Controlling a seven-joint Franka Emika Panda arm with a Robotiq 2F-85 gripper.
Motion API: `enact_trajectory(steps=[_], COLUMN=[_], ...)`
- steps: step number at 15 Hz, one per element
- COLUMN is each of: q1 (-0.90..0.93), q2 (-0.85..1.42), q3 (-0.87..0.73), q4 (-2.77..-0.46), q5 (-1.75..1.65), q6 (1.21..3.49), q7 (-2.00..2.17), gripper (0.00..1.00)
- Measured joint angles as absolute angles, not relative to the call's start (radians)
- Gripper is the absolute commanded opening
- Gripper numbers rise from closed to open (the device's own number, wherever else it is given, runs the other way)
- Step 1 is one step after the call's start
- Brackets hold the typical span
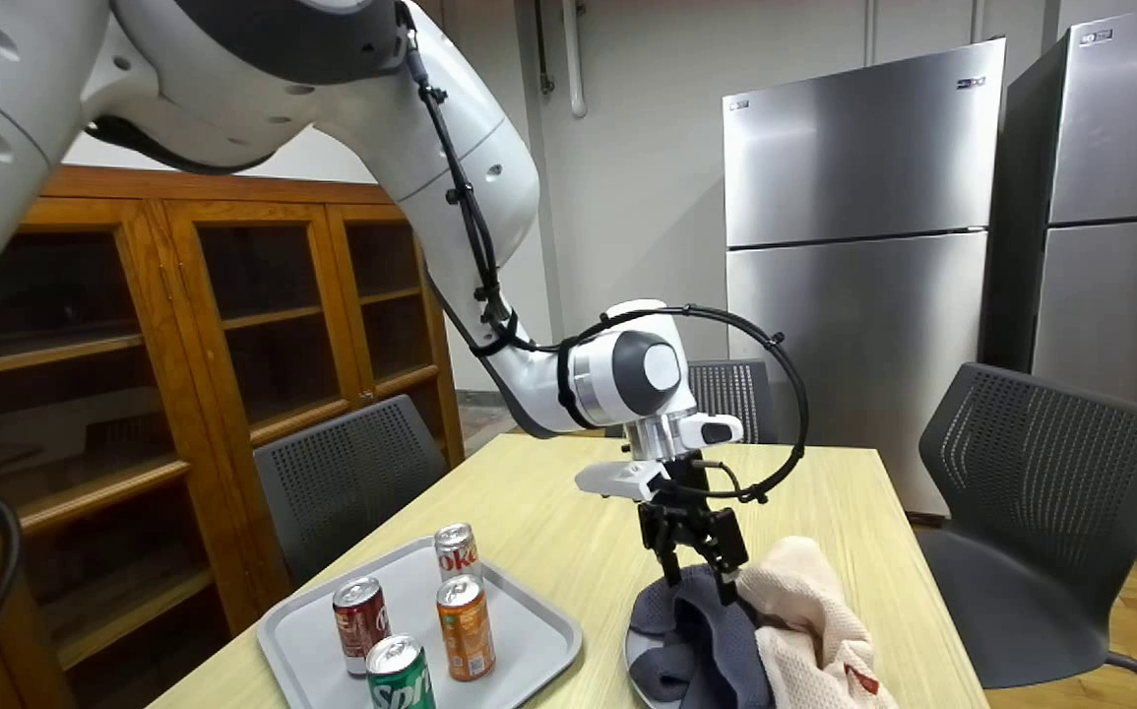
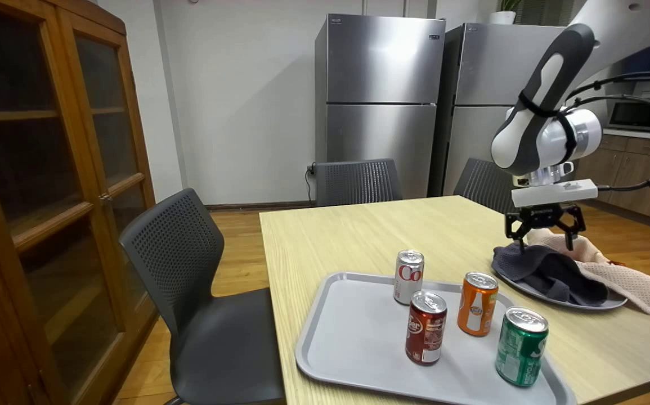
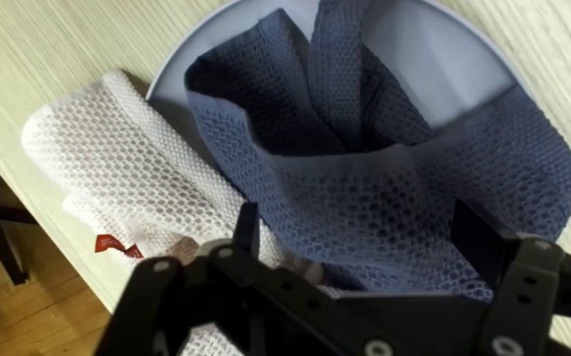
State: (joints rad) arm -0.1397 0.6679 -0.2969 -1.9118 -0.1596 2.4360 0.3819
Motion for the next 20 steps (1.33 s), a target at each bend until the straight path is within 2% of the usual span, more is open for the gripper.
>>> enact_trajectory(steps=[8, 9, 19, 20], q1=[-0.143, -0.143, -0.143, -0.143], q2=[0.781, 0.787, 0.802, 0.803], q3=[-0.301, -0.301, -0.304, -0.304], q4=[-1.812, -1.807, -1.804, -1.804], q5=[-0.119, -0.117, -0.117, -0.117], q6=[2.434, 2.434, 2.432, 2.432], q7=[0.382, 0.382, 0.381, 0.381], gripper=[1.0, 0.8, 0.03, 0.01])
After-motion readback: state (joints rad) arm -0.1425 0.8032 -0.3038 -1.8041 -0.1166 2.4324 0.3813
